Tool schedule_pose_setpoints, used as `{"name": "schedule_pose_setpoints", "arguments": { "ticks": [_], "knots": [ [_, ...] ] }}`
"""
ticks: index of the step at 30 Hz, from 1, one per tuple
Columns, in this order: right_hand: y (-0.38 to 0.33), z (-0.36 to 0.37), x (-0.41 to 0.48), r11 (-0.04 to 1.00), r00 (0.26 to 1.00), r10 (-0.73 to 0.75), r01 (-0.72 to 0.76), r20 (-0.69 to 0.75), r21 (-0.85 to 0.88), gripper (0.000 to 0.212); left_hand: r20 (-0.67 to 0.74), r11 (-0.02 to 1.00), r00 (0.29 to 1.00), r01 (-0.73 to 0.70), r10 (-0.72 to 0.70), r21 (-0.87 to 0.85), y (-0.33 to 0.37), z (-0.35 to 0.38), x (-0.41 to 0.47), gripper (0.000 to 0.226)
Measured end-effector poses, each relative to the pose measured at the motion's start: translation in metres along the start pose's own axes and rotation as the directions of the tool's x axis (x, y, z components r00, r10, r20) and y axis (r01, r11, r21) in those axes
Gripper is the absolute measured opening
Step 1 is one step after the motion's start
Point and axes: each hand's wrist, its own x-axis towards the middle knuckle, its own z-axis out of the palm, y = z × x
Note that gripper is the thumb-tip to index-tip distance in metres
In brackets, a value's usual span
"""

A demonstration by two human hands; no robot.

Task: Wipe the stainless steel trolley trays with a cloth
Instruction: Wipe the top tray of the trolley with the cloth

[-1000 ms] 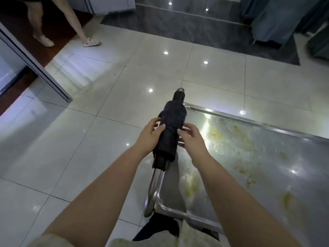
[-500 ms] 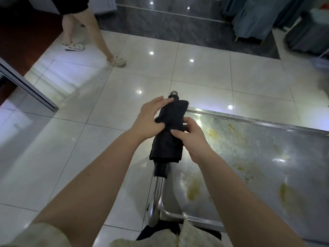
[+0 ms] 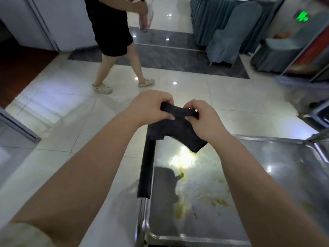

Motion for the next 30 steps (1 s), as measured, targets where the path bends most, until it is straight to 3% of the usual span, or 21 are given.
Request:
{"name": "schedule_pose_setpoints", "arguments": {
  "ticks": [5, 9, 14, 21, 26, 30],
  "knots": [
    [0.046, -0.06, -0.023, 0.971, 0.979, -0.012, -0.037, -0.203, -0.237, 0.011, -0.116, 0.983, 0.991, -0.078, 0.059, -0.164, 0.061, 0.031, 0.031, 0.012],
    [0.087, -0.094, -0.061, 0.881, 0.93, -0.106, -0.076, -0.352, -0.467, 0.011, -0.19, 0.982, 0.979, -0.099, 0.067, -0.161, 0.107, 0.07, 0.045, 0.011],
    [0.15, -0.134, -0.113, 0.9, 0.928, -0.054, -0.114, -0.368, -0.42, 0.025, -0.22, 0.983, 0.961, -0.179, 0.169, -0.028, 0.169, 0.13, 0.052, 0.012],
    [0.257, -0.209, -0.206, 0.877, 0.934, -0.088, -0.093, -0.346, -0.472, 0.036, -0.129, 0.955, 0.95, -0.268, 0.284, 0.125, 0.279, 0.242, 0.042, 0.019],
    [0.33, -0.26, -0.281, 0.894, 0.918, 0.022, -0.196, -0.397, -0.404, 0.023, -0.037, 0.985, 0.985, -0.17, 0.169, -0.031, 0.364, 0.332, 0.034, 0.015],
    [0.379, -0.293, -0.334, 0.863, 0.921, 0.194, -0.324, -0.338, -0.388, 0.026, 0.165, 0.974, 0.985, -0.011, 0.049, -0.227, 0.418, 0.397, 0.016, 0.015]
  ]
}}
